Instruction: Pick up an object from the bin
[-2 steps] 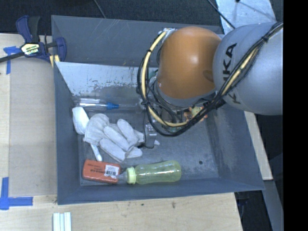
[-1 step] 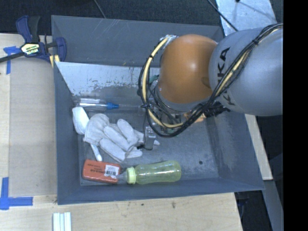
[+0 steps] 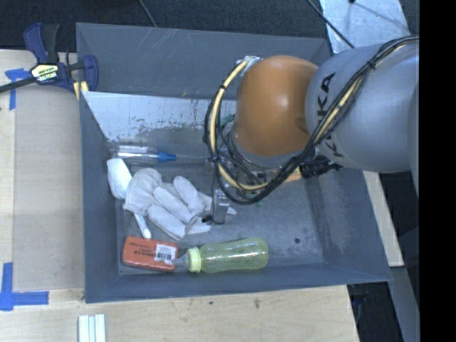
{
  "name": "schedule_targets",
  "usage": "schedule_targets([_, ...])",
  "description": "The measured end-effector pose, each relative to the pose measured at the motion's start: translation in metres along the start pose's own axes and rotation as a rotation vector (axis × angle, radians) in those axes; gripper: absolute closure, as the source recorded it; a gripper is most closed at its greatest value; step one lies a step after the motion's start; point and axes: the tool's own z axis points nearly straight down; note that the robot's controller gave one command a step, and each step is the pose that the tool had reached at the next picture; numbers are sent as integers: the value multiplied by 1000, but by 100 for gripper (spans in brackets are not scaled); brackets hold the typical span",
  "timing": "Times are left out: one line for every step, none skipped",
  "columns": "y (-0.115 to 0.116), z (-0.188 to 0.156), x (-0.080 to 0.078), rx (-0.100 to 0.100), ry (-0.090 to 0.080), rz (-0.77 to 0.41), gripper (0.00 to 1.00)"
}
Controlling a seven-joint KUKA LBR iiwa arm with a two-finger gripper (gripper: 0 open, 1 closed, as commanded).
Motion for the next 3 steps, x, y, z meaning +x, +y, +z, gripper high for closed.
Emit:
schedule_targets([0, -38, -21, 2, 6, -149, 0])
schedule_targets([-14, -25, -37, -2, -18, -216, 0])
schedule_targets([-19, 49, -24, 0, -5, -225, 0])
